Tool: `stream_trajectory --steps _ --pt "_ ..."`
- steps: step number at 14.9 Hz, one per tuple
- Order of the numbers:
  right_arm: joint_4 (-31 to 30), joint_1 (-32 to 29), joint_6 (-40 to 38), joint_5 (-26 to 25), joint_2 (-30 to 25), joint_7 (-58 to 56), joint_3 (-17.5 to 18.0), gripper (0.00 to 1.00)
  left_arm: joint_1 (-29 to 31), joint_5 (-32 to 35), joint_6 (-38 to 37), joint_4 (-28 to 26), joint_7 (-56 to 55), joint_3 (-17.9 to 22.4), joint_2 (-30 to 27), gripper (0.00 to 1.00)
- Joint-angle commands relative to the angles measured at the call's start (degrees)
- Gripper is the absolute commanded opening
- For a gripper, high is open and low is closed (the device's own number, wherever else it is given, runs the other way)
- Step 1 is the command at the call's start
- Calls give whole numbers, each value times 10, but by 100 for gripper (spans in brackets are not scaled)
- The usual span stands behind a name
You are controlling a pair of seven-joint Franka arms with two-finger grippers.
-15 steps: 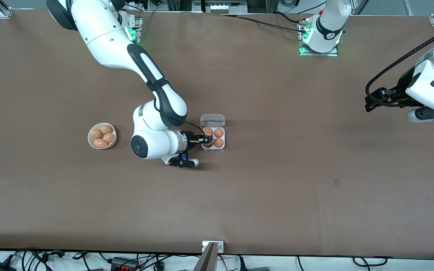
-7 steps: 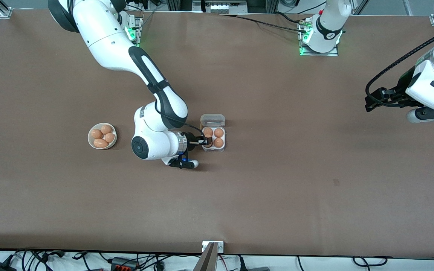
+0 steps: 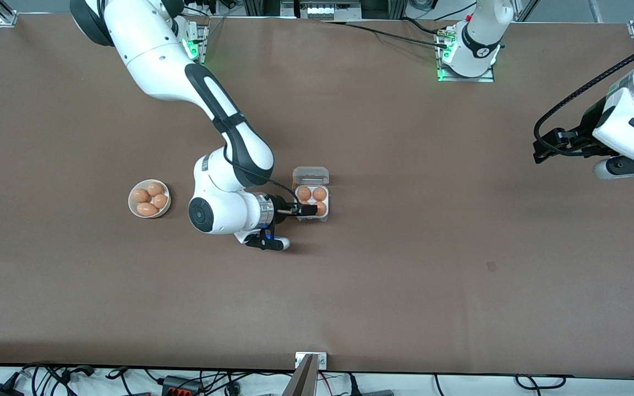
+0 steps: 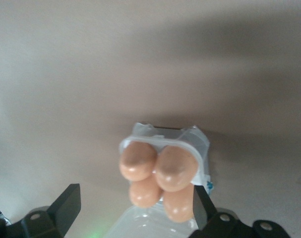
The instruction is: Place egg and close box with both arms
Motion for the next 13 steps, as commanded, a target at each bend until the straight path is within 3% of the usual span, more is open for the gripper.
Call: stream_trajectory --steps 1,7,11,13 --pt "8 -2 -27 -36 -29 15 -22 100 5 -9 -1 7 11 -1 0 100" --pt "7 -2 -134 -176 -128 3 -122 100 6 -10 -1 7 12 -1 0 100" --pt "7 -7 -206 -205 -180 -12 -173 100 6 -9 5 6 12 -1 1 100" --pt "7 -2 -230 -242 -187 -17 -198 100 10 -9 5 6 12 -1 4 100"
